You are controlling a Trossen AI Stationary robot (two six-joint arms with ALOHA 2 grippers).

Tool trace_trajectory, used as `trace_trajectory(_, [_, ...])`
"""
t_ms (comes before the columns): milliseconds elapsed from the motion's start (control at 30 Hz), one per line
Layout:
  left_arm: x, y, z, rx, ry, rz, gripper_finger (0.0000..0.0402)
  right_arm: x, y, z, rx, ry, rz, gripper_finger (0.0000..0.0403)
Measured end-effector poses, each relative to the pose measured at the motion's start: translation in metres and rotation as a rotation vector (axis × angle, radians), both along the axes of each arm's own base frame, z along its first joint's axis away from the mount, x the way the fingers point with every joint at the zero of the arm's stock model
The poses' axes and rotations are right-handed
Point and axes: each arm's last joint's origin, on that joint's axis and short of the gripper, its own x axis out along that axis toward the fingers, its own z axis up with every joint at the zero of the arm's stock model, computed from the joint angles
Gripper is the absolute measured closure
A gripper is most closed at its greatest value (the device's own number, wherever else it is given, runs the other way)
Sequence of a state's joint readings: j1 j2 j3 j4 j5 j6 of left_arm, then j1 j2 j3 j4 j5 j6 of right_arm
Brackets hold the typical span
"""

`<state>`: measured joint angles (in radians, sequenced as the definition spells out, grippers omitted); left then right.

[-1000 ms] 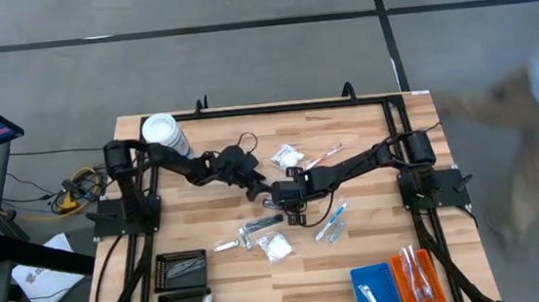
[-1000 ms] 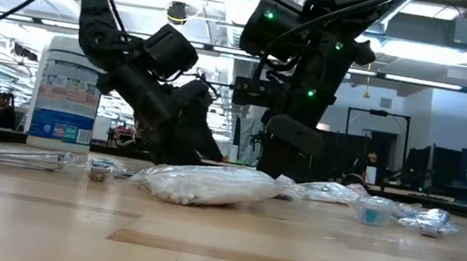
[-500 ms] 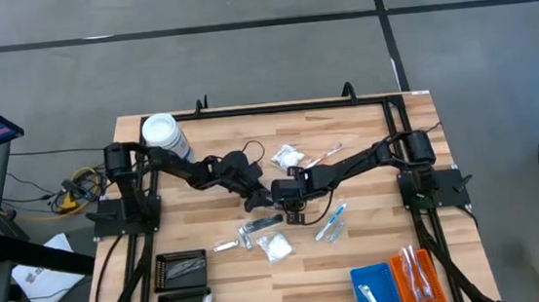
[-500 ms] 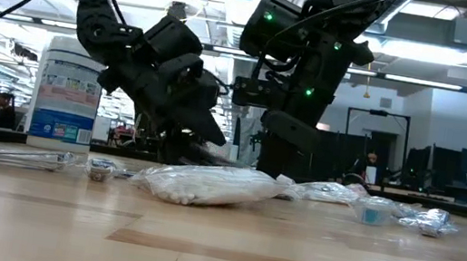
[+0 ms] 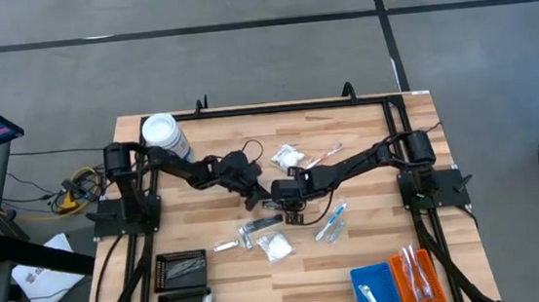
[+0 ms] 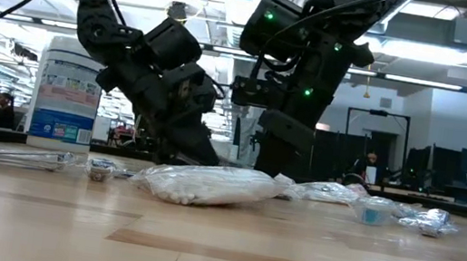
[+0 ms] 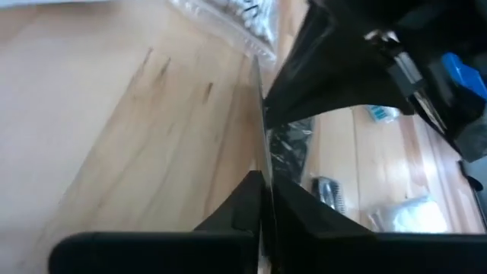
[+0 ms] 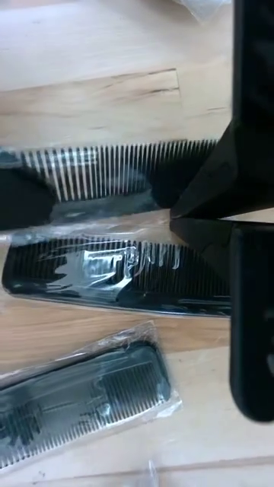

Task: Pick & Place Travel size toiletries
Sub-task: Put the black comb into the top black bin

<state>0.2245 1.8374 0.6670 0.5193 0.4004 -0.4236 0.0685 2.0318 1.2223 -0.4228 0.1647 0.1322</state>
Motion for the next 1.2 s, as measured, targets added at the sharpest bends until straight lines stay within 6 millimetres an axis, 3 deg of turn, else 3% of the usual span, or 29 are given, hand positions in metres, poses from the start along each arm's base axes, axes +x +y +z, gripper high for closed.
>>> trace_trajectory(200, [-0.002, 0.002, 0.005, 0.013, -0.003, -0.009, 0.0396, -0.003, 0.017, 0.017, 0.024, -0.058, 0.056, 0.0363])
trace_trajectory(467, [-0.02, -0.014, 0.055, 0.168, -0.007, 0.02, 0.0399, -0.008, 0.058, 0.064, 0.012, -0.242, 0.232, 0.0308])
trace_trajectory(633, [-0.048, -0.039, 0.091, 0.258, 0.056, 0.037, 0.0398, -0.013, 0.074, 0.085, 0.014, -0.329, 0.292, 0.0291])
trace_trajectory(900, [-0.105, -0.103, 0.136, 0.321, 0.043, 0.03, 0.0399, -0.016, 0.079, 0.087, 0.014, -0.325, 0.307, 0.0291])
trace_trajectory(1033, [-0.132, -0.129, 0.139, 0.27, -0.008, 0.017, 0.04, -0.015, 0.076, 0.088, 0.013, -0.326, 0.297, 0.0291])
trace_trajectory(1200, [-0.159, -0.151, 0.122, 0.242, -0.011, 0.025, 0.0399, -0.013, 0.074, 0.088, 0.014, -0.34, 0.282, 0.0291])
